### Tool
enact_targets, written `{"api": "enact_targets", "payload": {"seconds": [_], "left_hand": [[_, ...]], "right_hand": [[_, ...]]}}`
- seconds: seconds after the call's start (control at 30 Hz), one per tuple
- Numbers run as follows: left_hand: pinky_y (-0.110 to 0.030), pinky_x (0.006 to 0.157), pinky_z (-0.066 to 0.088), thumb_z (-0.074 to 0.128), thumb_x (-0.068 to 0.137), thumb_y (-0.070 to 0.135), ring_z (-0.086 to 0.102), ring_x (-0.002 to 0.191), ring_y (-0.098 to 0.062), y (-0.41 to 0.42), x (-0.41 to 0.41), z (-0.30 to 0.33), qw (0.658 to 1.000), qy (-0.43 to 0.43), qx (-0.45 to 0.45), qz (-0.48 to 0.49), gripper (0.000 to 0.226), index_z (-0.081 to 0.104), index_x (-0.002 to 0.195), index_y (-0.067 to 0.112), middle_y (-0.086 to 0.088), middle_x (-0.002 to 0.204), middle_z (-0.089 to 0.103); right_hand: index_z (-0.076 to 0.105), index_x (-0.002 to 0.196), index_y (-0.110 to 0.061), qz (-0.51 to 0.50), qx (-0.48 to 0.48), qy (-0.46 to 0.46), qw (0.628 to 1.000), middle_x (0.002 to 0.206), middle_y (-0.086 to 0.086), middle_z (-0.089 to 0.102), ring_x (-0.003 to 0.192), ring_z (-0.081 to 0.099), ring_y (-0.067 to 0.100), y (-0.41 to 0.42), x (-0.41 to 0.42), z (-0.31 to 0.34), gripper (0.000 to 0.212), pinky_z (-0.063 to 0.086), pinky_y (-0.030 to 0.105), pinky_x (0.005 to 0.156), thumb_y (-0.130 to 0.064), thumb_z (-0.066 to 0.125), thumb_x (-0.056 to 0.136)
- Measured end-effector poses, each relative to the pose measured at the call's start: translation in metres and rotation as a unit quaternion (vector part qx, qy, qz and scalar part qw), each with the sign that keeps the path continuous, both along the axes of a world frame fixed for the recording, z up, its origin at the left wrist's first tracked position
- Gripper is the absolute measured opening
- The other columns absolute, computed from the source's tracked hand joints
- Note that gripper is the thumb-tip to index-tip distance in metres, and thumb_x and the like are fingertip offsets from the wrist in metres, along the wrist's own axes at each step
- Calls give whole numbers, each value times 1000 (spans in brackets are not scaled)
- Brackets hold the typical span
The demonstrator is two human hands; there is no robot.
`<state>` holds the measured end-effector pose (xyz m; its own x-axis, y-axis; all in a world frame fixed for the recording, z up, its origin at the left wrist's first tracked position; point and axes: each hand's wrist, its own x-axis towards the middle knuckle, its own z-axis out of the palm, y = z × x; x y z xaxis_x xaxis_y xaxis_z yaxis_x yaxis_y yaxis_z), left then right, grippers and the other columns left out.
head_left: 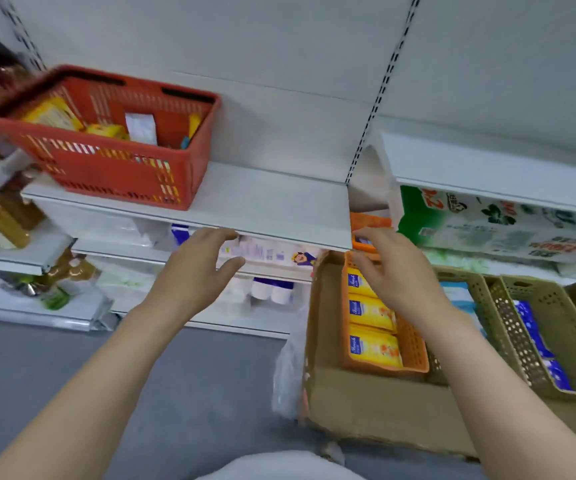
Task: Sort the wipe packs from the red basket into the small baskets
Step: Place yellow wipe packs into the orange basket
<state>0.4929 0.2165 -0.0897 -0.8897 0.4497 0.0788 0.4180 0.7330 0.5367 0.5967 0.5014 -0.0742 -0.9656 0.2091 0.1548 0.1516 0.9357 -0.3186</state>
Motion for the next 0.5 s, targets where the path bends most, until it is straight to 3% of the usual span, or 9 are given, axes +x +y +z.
{"api": "enact_targets", "payload": {"seconds": [0.27,0.5], "left_hand": [[-38,100,43,62,92,36,49,124,-20,-151,-32,33,994,91,-52,-11,45,54,134,21,2,132,53],[-41,96,46,65,91,34,52,120,-26,-203,-97,44,989,134,-69,11,46,57,132,16,-4,131,56]], "right_hand": [[61,129,-16,-6,-21,67,997,135,4,59,128,51,21,-137,-4,13,40,36,29,105,-29,65,92],[59,133,-22,43,-23,69,996,139,-4,56,130,46,14,-208,-89,25,46,31,21,103,-44,54,93]]}}
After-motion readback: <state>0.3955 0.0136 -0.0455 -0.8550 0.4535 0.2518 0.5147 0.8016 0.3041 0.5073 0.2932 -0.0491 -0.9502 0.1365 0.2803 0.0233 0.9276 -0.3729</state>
